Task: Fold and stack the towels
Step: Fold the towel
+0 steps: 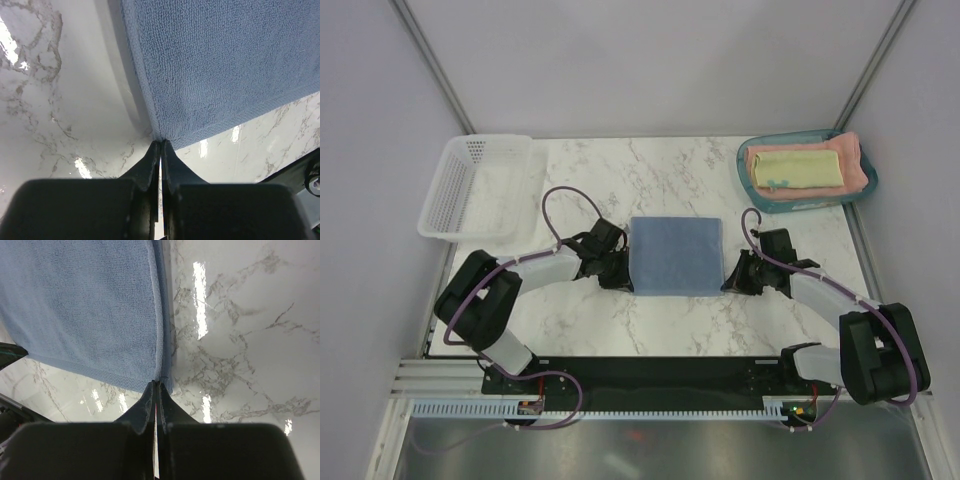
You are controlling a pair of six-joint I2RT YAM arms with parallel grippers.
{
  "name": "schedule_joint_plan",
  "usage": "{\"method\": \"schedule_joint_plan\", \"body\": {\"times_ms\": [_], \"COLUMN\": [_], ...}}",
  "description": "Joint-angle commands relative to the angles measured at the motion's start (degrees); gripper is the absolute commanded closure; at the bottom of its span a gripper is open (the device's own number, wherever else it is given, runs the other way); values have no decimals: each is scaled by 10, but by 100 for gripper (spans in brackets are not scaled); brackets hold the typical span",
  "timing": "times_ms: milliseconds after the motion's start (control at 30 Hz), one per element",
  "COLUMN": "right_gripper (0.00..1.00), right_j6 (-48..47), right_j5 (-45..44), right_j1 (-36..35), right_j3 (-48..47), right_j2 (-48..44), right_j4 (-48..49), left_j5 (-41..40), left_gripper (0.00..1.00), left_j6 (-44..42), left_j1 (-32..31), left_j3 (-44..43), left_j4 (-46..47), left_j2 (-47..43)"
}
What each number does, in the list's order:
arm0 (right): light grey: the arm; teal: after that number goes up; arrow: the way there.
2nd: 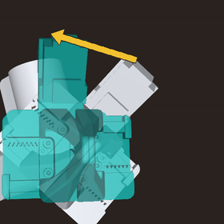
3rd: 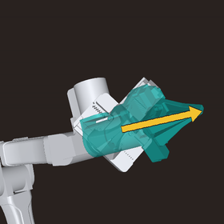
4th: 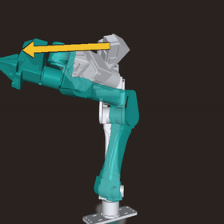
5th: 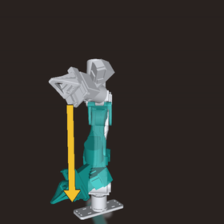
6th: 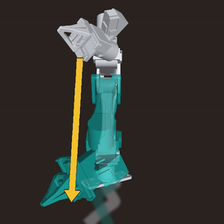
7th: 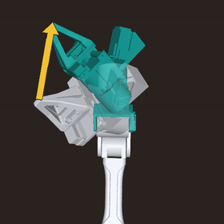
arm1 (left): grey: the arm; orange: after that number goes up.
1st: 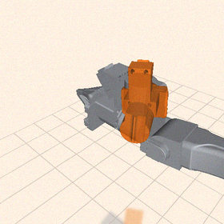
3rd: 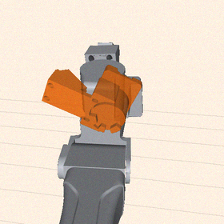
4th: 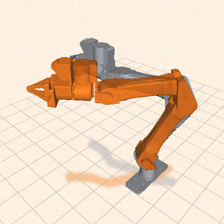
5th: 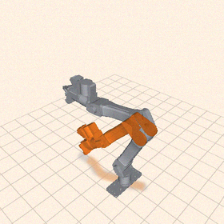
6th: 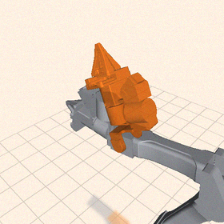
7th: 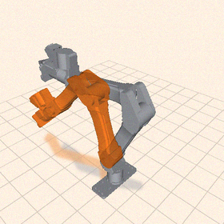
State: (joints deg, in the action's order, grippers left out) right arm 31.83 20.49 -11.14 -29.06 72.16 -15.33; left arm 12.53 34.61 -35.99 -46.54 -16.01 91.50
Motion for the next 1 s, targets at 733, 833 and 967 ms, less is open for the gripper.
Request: {"method": "schedule_joint_plan", "body": {"times_ms": [733,833,967], "right_gripper": [78,100,100], "right_j6": [13,12,13], "right_j5": [-121,-101,-63], "right_j1": [1,1,1], "right_j3": [-158,-199,-243], "right_j2": [-14,37,127], "right_j4": [-64,-1,51], "left_j5": [-55,-62,-59], "left_gripper": [60,62,65], "left_j6": [-57,-75,-96], "left_j1": [24,40,64], "left_j3": [-212,-272,-329], "left_j4": [-121,-107,-87], "left_j2": [1,42,108]}}
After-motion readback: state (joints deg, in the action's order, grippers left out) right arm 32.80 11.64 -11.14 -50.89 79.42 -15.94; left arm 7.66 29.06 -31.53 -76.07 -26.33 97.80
